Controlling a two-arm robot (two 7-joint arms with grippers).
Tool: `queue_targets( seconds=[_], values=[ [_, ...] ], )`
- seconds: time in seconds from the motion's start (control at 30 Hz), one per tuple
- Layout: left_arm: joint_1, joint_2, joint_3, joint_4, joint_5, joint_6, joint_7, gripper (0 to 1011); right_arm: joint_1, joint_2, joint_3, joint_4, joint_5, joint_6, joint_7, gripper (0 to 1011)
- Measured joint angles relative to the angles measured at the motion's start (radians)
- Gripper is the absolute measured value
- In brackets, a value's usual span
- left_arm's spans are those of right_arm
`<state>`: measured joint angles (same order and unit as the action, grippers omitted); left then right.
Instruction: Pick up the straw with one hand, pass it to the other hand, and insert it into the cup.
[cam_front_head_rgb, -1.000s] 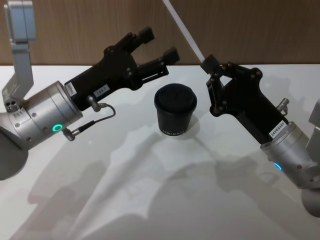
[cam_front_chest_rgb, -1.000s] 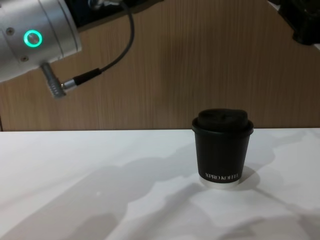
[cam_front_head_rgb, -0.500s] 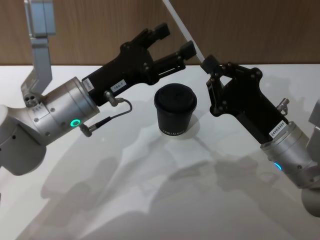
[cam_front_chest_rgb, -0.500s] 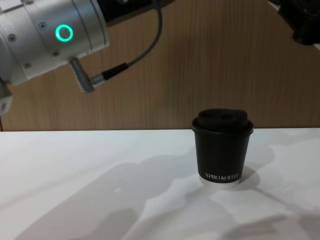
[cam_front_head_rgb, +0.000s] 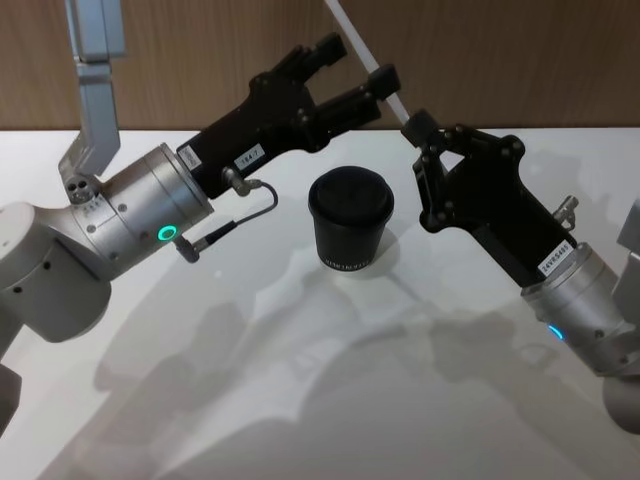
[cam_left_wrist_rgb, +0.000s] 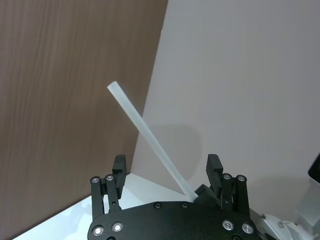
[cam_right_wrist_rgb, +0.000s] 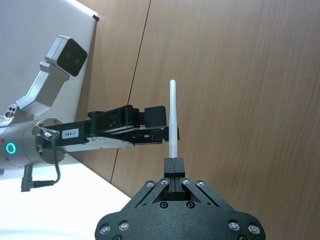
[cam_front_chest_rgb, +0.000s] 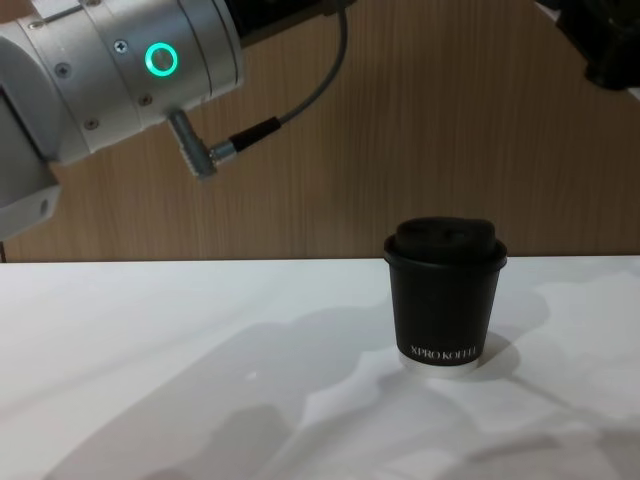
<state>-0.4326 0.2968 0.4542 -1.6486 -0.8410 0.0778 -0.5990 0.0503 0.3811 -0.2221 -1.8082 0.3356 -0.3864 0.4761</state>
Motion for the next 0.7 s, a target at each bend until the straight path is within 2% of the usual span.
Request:
queue_targets(
  seconds=[0.7],
  values=[
    [-0.022,-0.017,0.001,0.042,-0.015,-0.01,0.044,1001,0.0,0.0,0.0,0.0,0.0,0.0,0.0,0]
  ],
)
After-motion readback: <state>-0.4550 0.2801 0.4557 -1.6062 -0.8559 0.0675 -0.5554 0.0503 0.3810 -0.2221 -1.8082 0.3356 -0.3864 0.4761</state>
